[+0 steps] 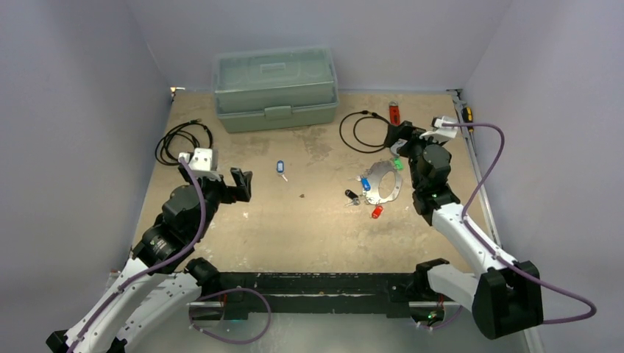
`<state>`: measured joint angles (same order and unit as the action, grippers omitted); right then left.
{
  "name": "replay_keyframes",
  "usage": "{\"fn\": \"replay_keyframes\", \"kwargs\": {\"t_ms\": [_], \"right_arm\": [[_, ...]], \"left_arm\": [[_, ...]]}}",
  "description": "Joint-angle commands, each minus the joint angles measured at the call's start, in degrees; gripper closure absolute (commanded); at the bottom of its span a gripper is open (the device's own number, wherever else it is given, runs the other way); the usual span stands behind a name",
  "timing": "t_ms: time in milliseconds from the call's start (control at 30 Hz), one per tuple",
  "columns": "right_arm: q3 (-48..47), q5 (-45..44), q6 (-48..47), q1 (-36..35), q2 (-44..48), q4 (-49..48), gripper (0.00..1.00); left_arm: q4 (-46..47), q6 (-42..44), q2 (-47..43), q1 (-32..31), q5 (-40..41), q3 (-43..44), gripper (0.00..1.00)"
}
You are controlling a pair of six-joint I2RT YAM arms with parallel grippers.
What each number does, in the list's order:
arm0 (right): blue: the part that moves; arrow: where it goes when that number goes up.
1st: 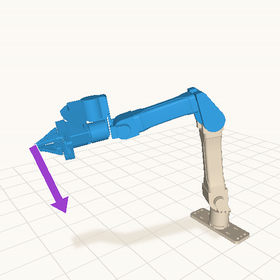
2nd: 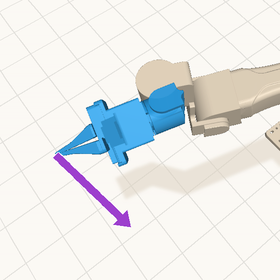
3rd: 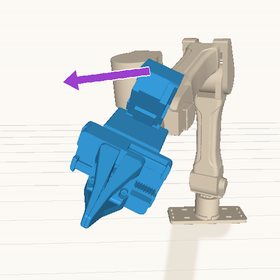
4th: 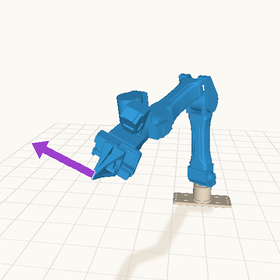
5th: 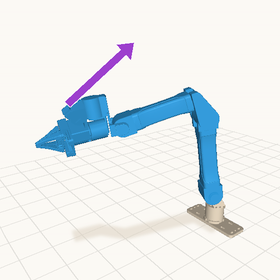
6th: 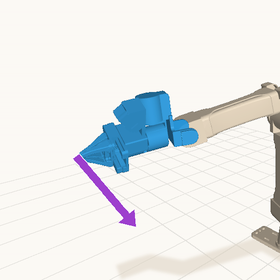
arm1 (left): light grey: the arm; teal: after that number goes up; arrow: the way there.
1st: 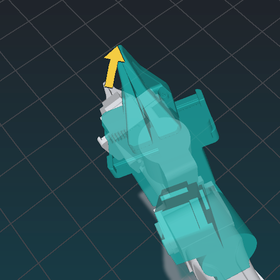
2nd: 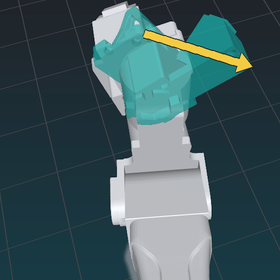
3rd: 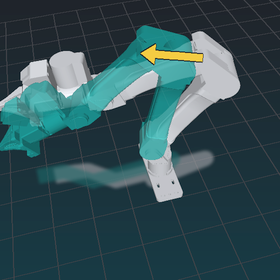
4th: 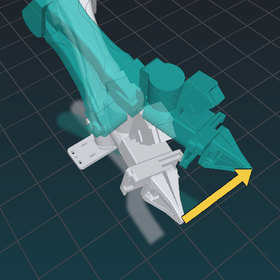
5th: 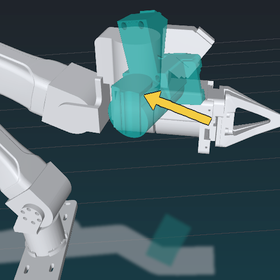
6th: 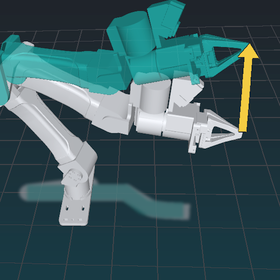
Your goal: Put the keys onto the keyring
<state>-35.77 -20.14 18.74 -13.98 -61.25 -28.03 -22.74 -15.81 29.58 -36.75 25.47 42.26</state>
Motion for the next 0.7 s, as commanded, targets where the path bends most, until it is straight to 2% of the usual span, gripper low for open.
{"fn": "replay_keyframes", "kwargs": {"t_ms": [0,267,500,567,667], "right_arm": [[0.0,16.7,8.9,0.5,3.3,4.4,0.01],[-5.8,13.9,16.0,-0.7,0.3,28.9,0.01],[-8.6,4.5,23.7,-8.9,-3.2,45.6,0.03],[-8.5,3.2,25.7,-10.8,-3.5,47.6,0.08],[-7.7,2.4,27.6,-13.4,-3.6,48.2,0.22]], "left_arm": [[2.5,0.6,-0.1,0.3,-1.2,-0.1,0.01],[2.6,0.6,-0.6,0.2,-1.9,-0.1,0.01],[2.6,0.5,-0.5,0.3,-2.9,0.0,0.02],[2.6,0.5,-0.5,0.2,-3.0,0.0,0.02],[2.6,0.5,-0.6,0.3,-3.1,0.0,0.02]]}}
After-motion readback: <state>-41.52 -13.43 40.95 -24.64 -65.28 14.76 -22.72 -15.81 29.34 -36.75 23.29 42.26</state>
